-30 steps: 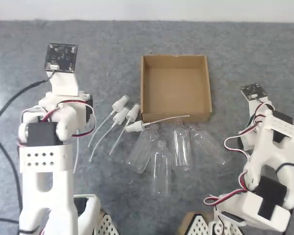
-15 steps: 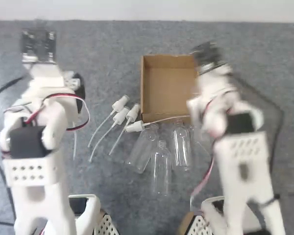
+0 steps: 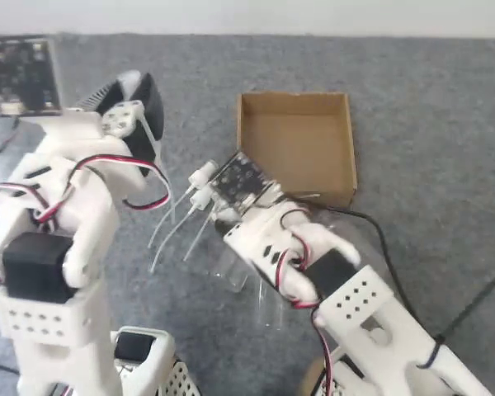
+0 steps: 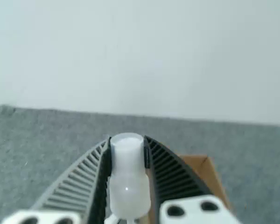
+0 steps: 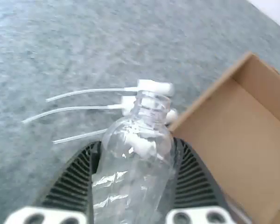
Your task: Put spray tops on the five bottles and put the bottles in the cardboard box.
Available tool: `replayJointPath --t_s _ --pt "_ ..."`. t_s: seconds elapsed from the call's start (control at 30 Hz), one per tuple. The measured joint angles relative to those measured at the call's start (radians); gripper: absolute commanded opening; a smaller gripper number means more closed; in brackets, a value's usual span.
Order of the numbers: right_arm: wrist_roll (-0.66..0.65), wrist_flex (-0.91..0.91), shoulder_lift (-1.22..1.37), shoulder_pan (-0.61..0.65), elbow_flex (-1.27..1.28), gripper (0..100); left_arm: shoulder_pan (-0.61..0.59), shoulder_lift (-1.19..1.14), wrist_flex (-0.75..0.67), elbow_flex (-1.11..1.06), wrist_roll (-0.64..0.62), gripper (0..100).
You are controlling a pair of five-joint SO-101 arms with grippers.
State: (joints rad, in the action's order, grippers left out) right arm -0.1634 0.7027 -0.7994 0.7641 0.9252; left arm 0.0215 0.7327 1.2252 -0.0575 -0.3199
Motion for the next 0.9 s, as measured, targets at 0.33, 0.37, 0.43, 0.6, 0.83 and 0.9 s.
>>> replayJointPath --t_s 0.33,0.37,0.43,0.6,0.83,0.9 --pt "0.005 -0.207 -0.006 0.094 0.106 0.6 0.005 0.009 -0.152 -0.081 -0.106 1" --pt "0.005 -0.215 -0.006 0.104 0.112 0.6 0.005 0.009 -0.186 -0.106 -0.106 1" --pt "0.005 -0.219 -0.006 0.11 0.117 0.6 0.006 0.009 -0.252 -0.158 -0.107 1" --pt "0.005 -0.219 -0.006 0.11 0.117 0.6 -0.041 0.009 -0.351 -0.245 -0.107 1" --pt "0.005 -0.219 -0.006 0.11 0.117 0.6 -0.068 0.009 -0.373 -0.307 -0.109 1" --pt "0.005 -0.219 -0.006 0.11 0.117 0.6 -0.068 0.009 -0.373 -0.327 -0.109 1"
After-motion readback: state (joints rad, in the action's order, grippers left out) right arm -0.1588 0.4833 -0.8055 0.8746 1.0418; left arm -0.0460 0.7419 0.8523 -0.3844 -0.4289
